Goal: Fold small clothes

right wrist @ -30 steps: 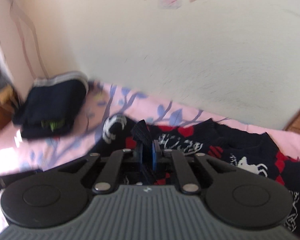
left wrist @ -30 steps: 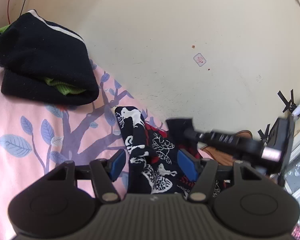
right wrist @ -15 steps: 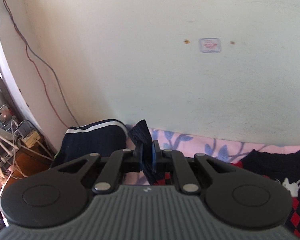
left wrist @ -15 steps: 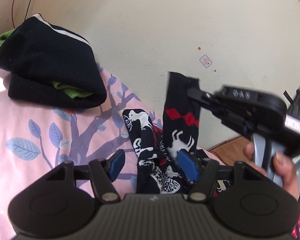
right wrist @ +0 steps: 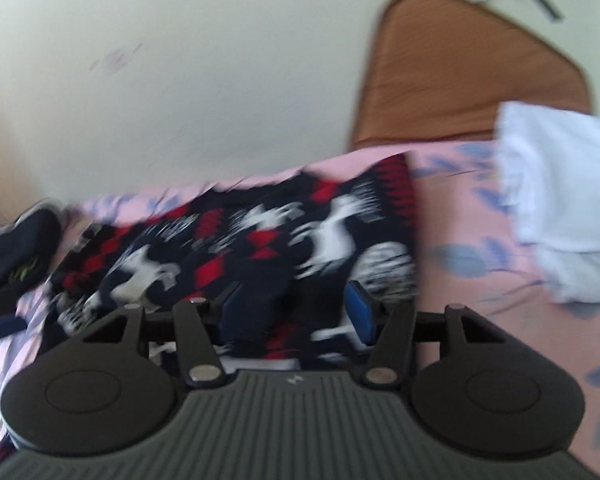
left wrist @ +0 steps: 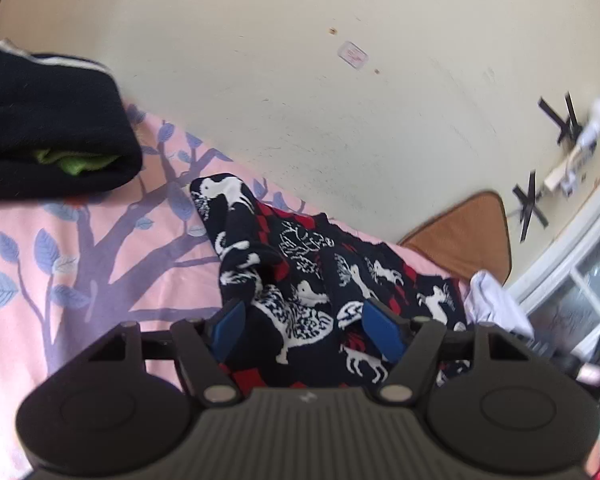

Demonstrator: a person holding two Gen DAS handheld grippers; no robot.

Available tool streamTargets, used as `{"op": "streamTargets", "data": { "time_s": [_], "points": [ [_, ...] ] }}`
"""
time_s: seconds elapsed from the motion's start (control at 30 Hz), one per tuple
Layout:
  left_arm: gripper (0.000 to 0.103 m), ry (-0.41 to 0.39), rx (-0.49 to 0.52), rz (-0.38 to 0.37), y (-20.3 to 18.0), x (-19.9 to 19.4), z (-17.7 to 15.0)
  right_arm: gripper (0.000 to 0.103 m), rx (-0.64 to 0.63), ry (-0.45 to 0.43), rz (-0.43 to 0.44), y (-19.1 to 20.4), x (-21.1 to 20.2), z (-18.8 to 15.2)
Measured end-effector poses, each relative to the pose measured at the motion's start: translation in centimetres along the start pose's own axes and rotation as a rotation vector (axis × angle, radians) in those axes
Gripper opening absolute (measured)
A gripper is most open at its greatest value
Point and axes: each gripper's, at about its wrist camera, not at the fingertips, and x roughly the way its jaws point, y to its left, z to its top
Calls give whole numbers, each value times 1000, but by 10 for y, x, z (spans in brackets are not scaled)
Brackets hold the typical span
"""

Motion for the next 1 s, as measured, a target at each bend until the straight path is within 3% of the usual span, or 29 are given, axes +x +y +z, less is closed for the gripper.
{"op": "streamTargets", "data": {
  "time_s": [0.07,0.2,0.3,0.4,0.5,0.53,0.6,0.7,0.8,0.83,0.87,0.9,1.0],
  "points": [
    [67,6,52,13,-9,4,-4,58,49,-40,46,-7,-6,9],
    [67,22,129,23,-20,9,-10,47,-100,-20,147,39,7,8],
    [67,23,151,59,-20,11,-11,34,-189,83,278,84,40,-6],
    [67,7,107,70,-10,9,-5,20,-187,260,362,117,89,-21],
    [67,-1,38,75,4,7,2,22,-242,222,390,139,96,-24],
    [67,-1,16,73,8,6,3,27,-244,231,403,141,95,-22],
    [67,1,-20,55,14,6,6,30,-233,236,444,131,89,-19],
    [67,2,-38,38,16,6,6,30,-179,166,435,91,63,-12],
    [67,19,-12,54,12,12,3,30,-117,158,284,38,54,-9],
    [67,30,-1,65,10,15,1,23,-86,180,235,18,55,-9],
    [67,41,10,77,10,19,-1,13,-26,185,261,-2,50,-8],
    [67,56,23,93,9,23,-3,15,33,199,264,-18,42,-7],
    [67,61,60,118,7,29,-7,27,114,113,318,-53,-1,-8]
  ]
}}
